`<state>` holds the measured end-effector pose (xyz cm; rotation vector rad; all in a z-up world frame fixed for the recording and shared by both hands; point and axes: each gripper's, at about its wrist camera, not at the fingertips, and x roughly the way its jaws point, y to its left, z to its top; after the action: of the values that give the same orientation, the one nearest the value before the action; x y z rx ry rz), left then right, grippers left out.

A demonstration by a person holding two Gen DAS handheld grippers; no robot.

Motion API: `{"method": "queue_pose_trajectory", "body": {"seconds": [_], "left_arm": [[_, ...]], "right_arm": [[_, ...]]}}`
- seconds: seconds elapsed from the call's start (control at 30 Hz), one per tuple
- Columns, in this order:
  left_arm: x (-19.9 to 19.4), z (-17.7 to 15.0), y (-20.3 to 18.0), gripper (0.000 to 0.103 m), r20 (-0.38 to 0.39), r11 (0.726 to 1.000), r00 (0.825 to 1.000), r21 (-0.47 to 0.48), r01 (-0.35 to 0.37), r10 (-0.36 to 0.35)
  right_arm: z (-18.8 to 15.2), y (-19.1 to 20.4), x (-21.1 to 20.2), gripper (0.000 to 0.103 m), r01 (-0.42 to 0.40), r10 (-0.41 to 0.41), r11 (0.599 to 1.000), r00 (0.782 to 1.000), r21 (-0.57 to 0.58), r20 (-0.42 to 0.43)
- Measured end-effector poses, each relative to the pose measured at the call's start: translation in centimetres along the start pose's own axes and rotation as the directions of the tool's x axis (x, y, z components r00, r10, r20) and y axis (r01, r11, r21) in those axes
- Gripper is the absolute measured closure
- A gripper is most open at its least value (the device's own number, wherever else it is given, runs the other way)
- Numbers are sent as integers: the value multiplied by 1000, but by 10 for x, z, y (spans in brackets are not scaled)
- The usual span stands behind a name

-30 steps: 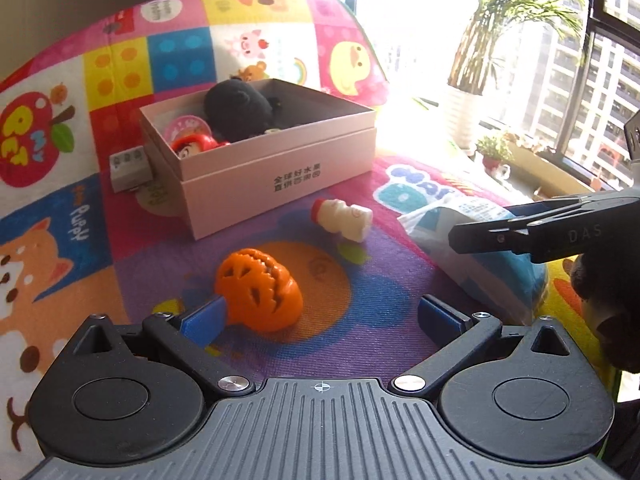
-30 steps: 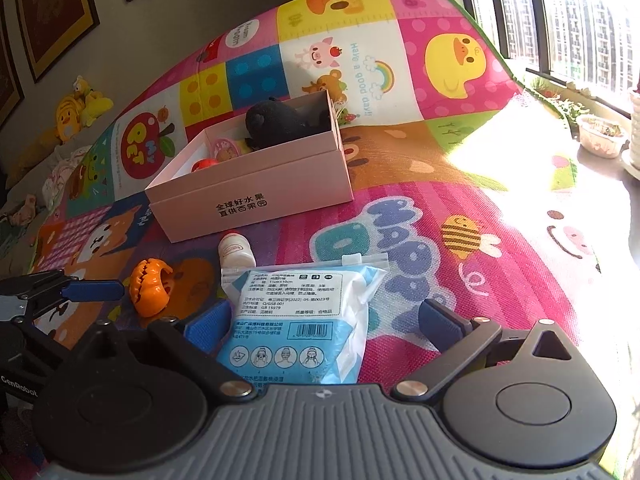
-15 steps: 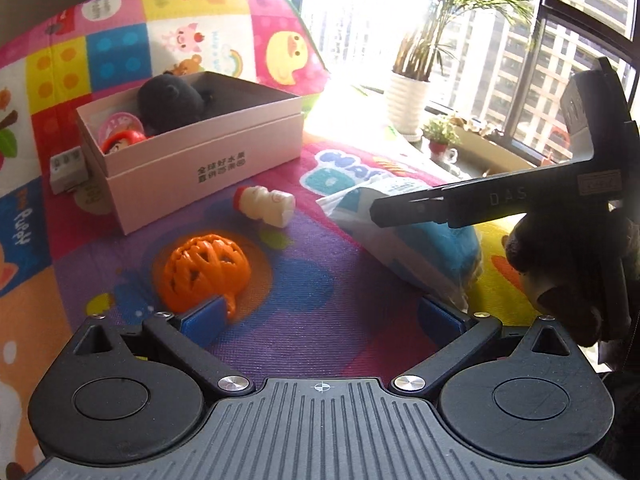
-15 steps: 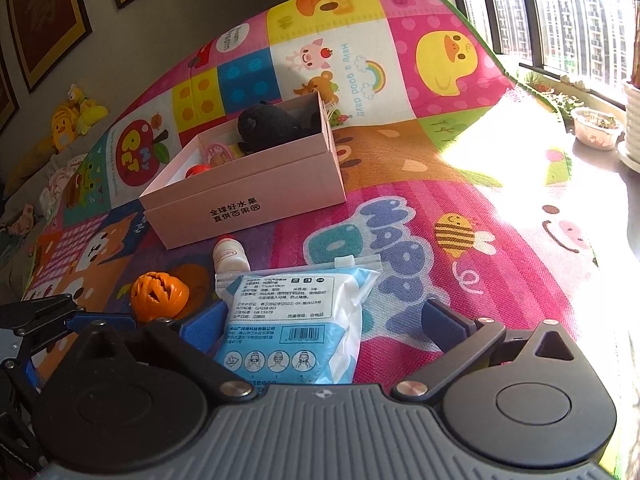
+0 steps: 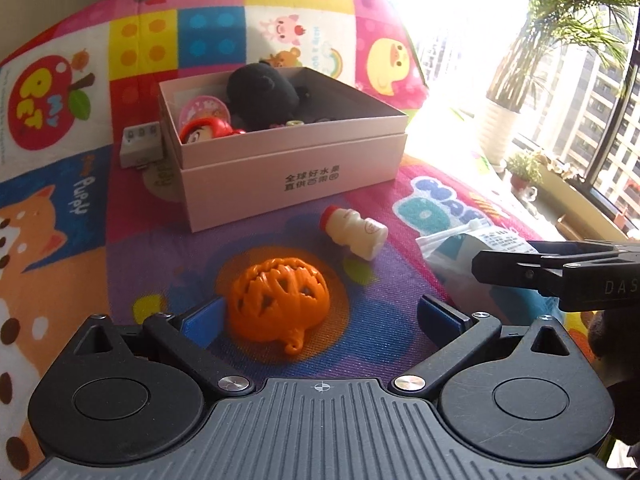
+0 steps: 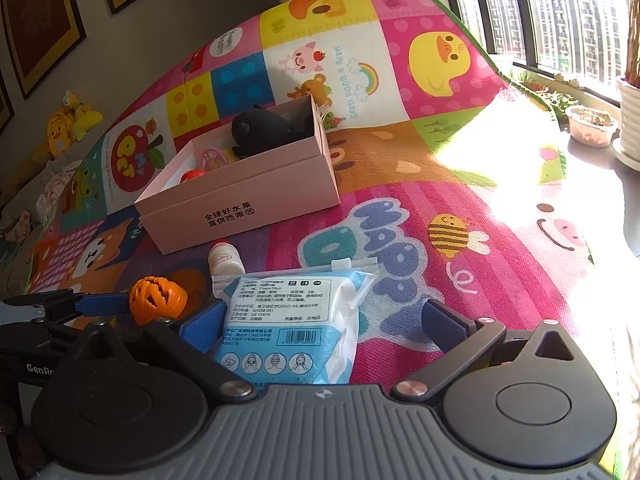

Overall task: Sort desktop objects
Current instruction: 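Reach left gripper to the pumpkin and grasp it while right holds the wipe pack, then lift the pumpkin with left into the pink box while right carries the wipe pack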

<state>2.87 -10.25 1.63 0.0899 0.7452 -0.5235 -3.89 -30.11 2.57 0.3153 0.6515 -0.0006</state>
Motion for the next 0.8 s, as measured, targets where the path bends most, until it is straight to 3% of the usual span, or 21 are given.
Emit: {"method": "queue_pose_trajectory", "body": {"seconds": [0.07, 0.13, 0.27, 0.33, 0.53, 0.73, 0.8], "left_arm": [[5, 1, 0, 2, 0, 1000, 1000, 3, -16, 16], [8, 2, 1, 16, 2, 999, 999, 3, -43, 43], [8, 4, 5, 27, 13, 997, 997, -7, -72, 72], [6, 5, 6, 38, 17, 996, 996, -7, -89, 89], [-11, -5, 5, 38, 15, 997, 997, 13, -76, 76], [-33, -20, 6, 38, 12, 997, 997, 11, -72, 71], [-38, -21, 7, 38, 16, 997, 997, 13, -70, 70]], "right_arm": [[0, -1, 0, 0, 0, 0, 1000, 1000, 7, 1], [0, -2, 0, 0, 0, 0, 1000, 1000, 13, 1], [0, -2, 0, 0, -1, 1, 1000, 1000, 9, 1], [-1, 1, 0, 0, 2, -2, 1000, 1000, -8, 2], [-6, 25, -7, 0, -17, 16, 988, 1000, -150, -6], [-2, 38, -1, 25, -13, -4, 978, 997, -209, -81], [0, 39, 2, 42, -5, -22, 972, 994, -236, -111]]}}
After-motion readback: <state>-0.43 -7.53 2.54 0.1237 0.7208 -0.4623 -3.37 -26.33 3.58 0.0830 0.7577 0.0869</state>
